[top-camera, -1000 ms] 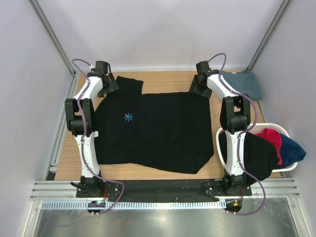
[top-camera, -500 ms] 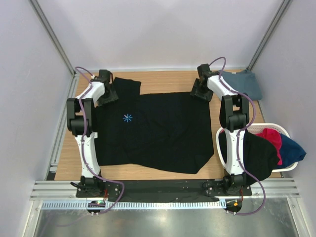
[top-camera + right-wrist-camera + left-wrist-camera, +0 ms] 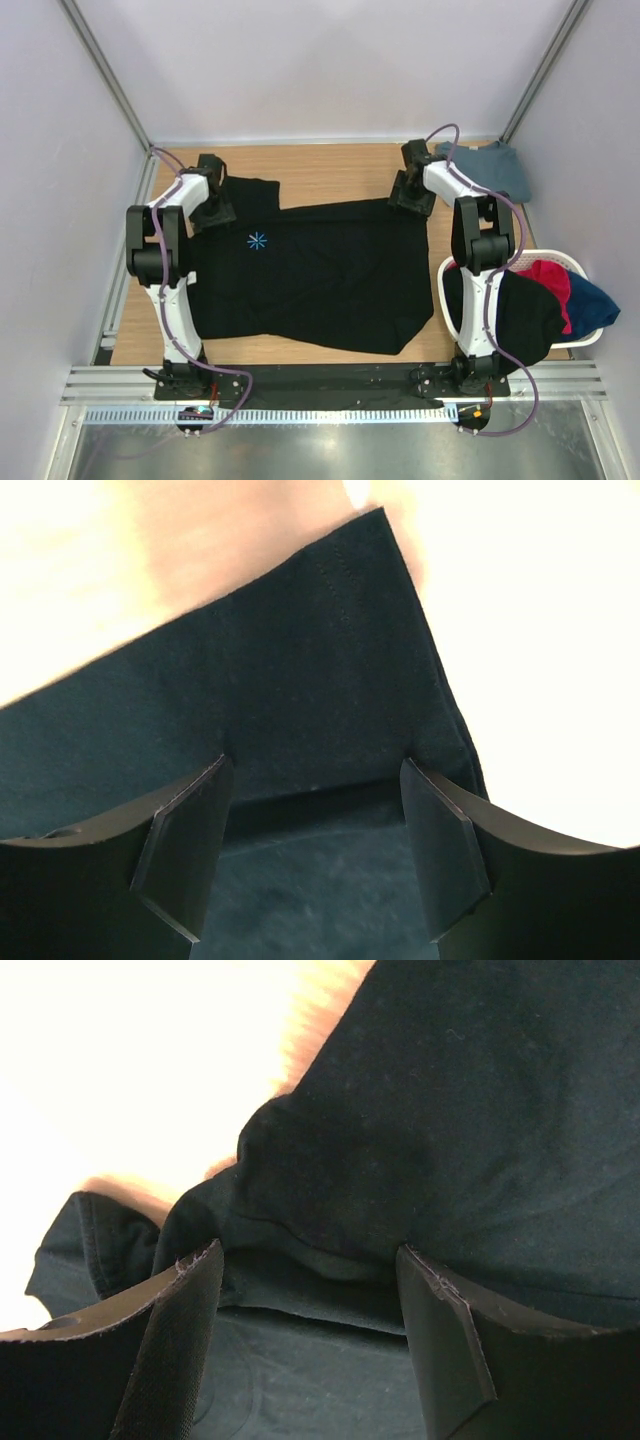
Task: Fold and stack the t-shirts
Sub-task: Flatten the tshirt out
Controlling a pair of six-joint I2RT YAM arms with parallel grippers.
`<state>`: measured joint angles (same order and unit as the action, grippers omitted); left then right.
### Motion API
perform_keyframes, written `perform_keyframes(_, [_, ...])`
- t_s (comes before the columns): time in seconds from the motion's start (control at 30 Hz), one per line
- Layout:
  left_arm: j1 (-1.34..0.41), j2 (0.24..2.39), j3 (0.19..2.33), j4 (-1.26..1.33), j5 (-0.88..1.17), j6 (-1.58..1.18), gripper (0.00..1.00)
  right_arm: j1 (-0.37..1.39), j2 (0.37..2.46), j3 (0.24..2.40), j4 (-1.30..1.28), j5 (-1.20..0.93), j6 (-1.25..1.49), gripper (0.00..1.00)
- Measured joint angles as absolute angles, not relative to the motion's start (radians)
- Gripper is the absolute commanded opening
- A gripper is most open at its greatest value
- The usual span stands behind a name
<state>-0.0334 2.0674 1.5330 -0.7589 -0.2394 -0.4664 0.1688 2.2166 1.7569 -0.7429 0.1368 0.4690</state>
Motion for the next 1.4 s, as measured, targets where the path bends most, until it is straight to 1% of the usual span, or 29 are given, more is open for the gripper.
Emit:
perform_keyframes(0.1, [-0.034, 2.067, 1.539, -0.793, -0.237, -0.458, 0.72, 0.169, 2.183, 1.705, -0.754, 0.137, 0.461, 0.74])
perform_keyframes(0.23, [-0.034, 2.067, 1.624, -0.872, -0.242, -0.418, 0.75, 0.168, 2.192, 1.746, -0.815, 0.136, 0.446, 0.74])
perform_keyframes(0.3, [-0.034, 2.083, 1.744, -0.907, -0.245, -0.392, 0.77, 0.165, 2.211, 1.812, -0.852, 0.133, 0.442, 0.74])
perform_keyframes(0.43, [-0.033, 2.162, 2.055, -0.893, -0.244, -0.335, 0.78, 0.148, 2.245, 1.972, -0.867, 0.114, 0.44, 0.74])
perform_keyframes(0.53, [-0.033, 2.248, 2.241, -0.842, -0.21, -0.286, 0.76, 0.128, 2.245, 2.019, -0.859, 0.116, 0.439, 0.74])
perform_keyframes(0.6, [-0.033, 2.308, 2.305, -0.796, -0.172, -0.257, 0.74, 0.115, 2.245, 2.024, -0.853, 0.125, 0.439, 0.74])
perform_keyframes(0.73, [-0.03, 2.419, 2.321, -0.72, -0.106, -0.232, 0.67, 0.092, 2.247, 2.011, -0.853, 0.152, 0.435, 0.74])
perform_keyframes(0.93, [-0.023, 2.558, 2.319, -0.645, -0.012, -0.222, 0.65, 0.075, 2.253, 1.988, -0.836, 0.167, 0.432, 0.74])
perform_keyframes(1.17, [-0.02, 2.573, 2.328, -0.58, 0.039, -0.229, 0.59, 0.076, 2.273, 1.988, -0.831, 0.168, 0.424, 0.74])
perform_keyframes(1.4, [-0.02, 2.573, 2.321, -0.576, 0.035, -0.226, 0.58, 0.076, 2.292, 1.988, -0.831, 0.171, 0.424, 0.74])
